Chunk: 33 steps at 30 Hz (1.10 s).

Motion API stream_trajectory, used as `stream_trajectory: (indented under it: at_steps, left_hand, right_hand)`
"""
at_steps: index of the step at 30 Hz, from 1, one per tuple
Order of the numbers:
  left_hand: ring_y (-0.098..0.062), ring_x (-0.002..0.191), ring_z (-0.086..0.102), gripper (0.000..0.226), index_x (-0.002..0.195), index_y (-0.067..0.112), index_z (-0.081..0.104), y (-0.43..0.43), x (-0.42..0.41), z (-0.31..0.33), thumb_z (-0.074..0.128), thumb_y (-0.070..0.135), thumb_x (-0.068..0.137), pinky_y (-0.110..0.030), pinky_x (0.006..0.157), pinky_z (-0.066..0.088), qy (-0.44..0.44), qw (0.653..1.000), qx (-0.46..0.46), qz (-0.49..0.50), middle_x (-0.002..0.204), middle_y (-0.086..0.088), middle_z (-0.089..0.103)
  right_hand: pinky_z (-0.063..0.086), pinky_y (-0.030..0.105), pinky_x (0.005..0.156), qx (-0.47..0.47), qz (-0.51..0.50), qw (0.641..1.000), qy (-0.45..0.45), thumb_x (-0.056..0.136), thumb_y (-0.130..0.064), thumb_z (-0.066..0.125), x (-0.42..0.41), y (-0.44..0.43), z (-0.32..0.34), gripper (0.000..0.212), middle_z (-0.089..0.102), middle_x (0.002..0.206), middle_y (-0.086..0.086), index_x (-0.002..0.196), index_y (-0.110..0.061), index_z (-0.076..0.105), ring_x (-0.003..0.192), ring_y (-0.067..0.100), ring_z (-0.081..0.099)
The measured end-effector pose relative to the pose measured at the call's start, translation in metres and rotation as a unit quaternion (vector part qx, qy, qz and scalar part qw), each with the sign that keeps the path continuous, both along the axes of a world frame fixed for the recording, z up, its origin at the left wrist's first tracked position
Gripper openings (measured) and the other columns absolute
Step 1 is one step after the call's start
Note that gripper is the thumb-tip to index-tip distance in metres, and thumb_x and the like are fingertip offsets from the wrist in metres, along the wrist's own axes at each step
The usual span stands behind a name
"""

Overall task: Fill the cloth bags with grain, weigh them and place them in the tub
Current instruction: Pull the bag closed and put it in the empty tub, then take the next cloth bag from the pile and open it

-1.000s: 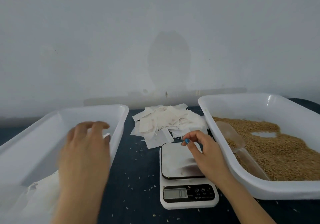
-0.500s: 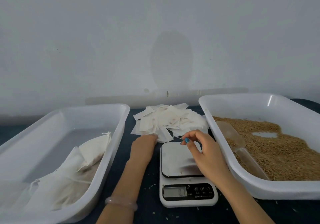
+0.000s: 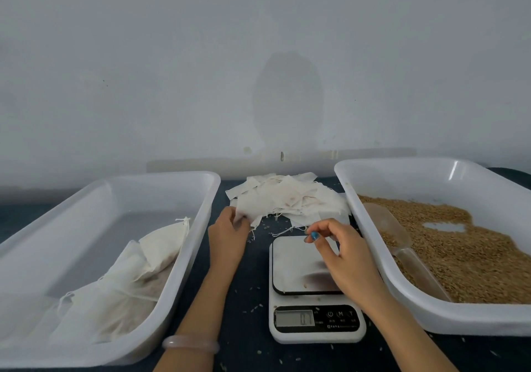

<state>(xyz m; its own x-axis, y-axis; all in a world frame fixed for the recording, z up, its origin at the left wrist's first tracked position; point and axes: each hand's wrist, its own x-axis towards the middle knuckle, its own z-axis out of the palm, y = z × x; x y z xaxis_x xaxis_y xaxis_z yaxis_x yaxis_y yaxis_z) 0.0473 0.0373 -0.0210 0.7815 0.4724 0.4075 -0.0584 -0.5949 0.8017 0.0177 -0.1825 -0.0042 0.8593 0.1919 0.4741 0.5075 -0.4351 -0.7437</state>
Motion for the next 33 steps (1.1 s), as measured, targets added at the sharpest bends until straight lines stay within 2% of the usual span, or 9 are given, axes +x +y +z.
stream_trajectory:
  at_steps: [4, 7, 10, 13, 18, 21, 26, 30, 33]
  left_hand:
    - [-0.001, 0.061, 0.056, 0.024, 0.088, 0.024, 0.059, -0.015, -0.021, 0.024, 0.061, 0.001, 0.09, -0.013, 0.055, 0.044, -0.133, 0.986, 0.072, -0.077, 0.074, 0.01, 0.066]
    - [-0.005, 0.104, 0.067, 0.032, 0.104, 0.018, 0.067, -0.033, -0.037, 0.036, 0.065, -0.006, 0.083, -0.022, 0.076, 0.057, -0.239, 0.94, 0.204, -0.136, 0.115, 0.01, 0.072]
    - [-0.015, 0.119, 0.063, 0.022, 0.097, 0.004, 0.073, -0.042, -0.042, 0.035, 0.072, -0.009, 0.08, -0.031, 0.087, 0.059, -0.296, 0.885, 0.323, -0.158, 0.12, -0.002, 0.071]
    - [-0.021, 0.119, 0.063, 0.019, 0.095, 0.002, 0.074, -0.038, -0.043, 0.032, 0.074, -0.007, 0.079, -0.04, 0.083, 0.061, -0.287, 0.873, 0.364, -0.154, 0.119, -0.007, 0.071]
    - [-0.018, 0.122, 0.062, 0.032, 0.099, 0.005, 0.074, -0.029, -0.036, 0.025, 0.069, -0.013, 0.073, -0.038, 0.087, 0.06, -0.286, 0.882, 0.344, -0.147, 0.122, -0.004, 0.07]
    - [-0.018, 0.124, 0.06, 0.046, 0.105, 0.007, 0.074, -0.03, -0.034, 0.023, 0.063, -0.017, 0.067, -0.039, 0.09, 0.058, -0.254, 0.892, 0.34, -0.158, 0.125, -0.003, 0.069]
    - [-0.018, 0.132, 0.051, 0.048, 0.123, 0.011, 0.065, -0.033, -0.037, 0.026, 0.071, 0.031, 0.08, -0.041, 0.11, 0.041, -0.206, 0.872, 0.38, -0.23, 0.137, -0.002, 0.059]
    - [-0.016, 0.12, 0.057, 0.053, 0.122, 0.011, 0.065, -0.04, -0.041, 0.03, 0.057, 0.053, 0.09, -0.03, 0.102, 0.044, -0.216, 0.865, 0.381, -0.244, 0.127, 0.0, 0.063]
    - [-0.014, 0.103, 0.061, 0.044, 0.114, 0.011, 0.067, -0.045, -0.043, 0.03, 0.058, 0.047, 0.092, -0.029, 0.086, 0.049, -0.219, 0.874, 0.361, -0.241, 0.111, 0.002, 0.067]
  right_hand:
    - [0.049, 0.029, 0.083, 0.032, 0.016, 0.999, 0.034, 0.099, -0.024, 0.056, 0.001, -0.001, 0.002, 0.015, 0.071, 0.09, -0.023, 0.098, -0.035, 0.066, 0.096, 0.0, 0.064]
    - [0.046, 0.021, 0.081, 0.104, 0.059, 0.987, 0.109, 0.093, -0.05, 0.043, -0.002, 0.001, 0.009, 0.034, 0.075, 0.093, -0.019, 0.098, -0.03, 0.071, 0.094, -0.004, 0.065]
    - [0.047, 0.022, 0.076, 0.193, 0.073, 0.958, 0.2, 0.088, -0.06, 0.031, -0.001, 0.004, 0.012, 0.052, 0.076, 0.098, -0.011, 0.106, -0.03, 0.07, 0.092, 0.003, 0.069]
    - [0.049, 0.027, 0.074, 0.259, 0.068, 0.93, 0.252, 0.097, -0.052, 0.04, -0.001, 0.003, 0.016, 0.046, 0.076, 0.099, -0.003, 0.109, -0.022, 0.072, 0.089, 0.009, 0.07]
    - [0.048, 0.018, 0.069, 0.215, 0.058, 0.952, 0.21, 0.094, -0.022, 0.063, -0.002, 0.004, 0.012, 0.012, 0.074, 0.076, -0.006, 0.089, -0.021, 0.074, 0.072, 0.001, 0.068]
    - [0.046, 0.008, 0.06, 0.228, 0.057, 0.953, 0.189, 0.091, -0.021, 0.067, -0.001, 0.004, 0.009, 0.017, 0.069, 0.065, -0.006, 0.082, -0.007, 0.073, 0.064, 0.0, 0.066]
    - [0.044, 0.013, 0.054, 0.229, 0.033, 0.959, 0.161, 0.089, -0.026, 0.069, -0.002, 0.009, 0.006, 0.027, 0.066, 0.058, -0.004, 0.072, -0.005, 0.065, 0.059, 0.0, 0.065]
    - [0.044, 0.015, 0.051, 0.252, -0.002, 0.958, 0.14, 0.083, -0.038, 0.071, 0.0, 0.008, 0.005, 0.046, 0.061, 0.059, 0.01, 0.07, 0.002, 0.053, 0.059, 0.008, 0.067]
    - [0.043, 0.016, 0.049, 0.219, -0.004, 0.97, 0.108, 0.078, -0.045, 0.07, -0.001, 0.01, 0.001, 0.049, 0.059, 0.053, 0.003, 0.067, -0.001, 0.051, 0.05, 0.007, 0.056]
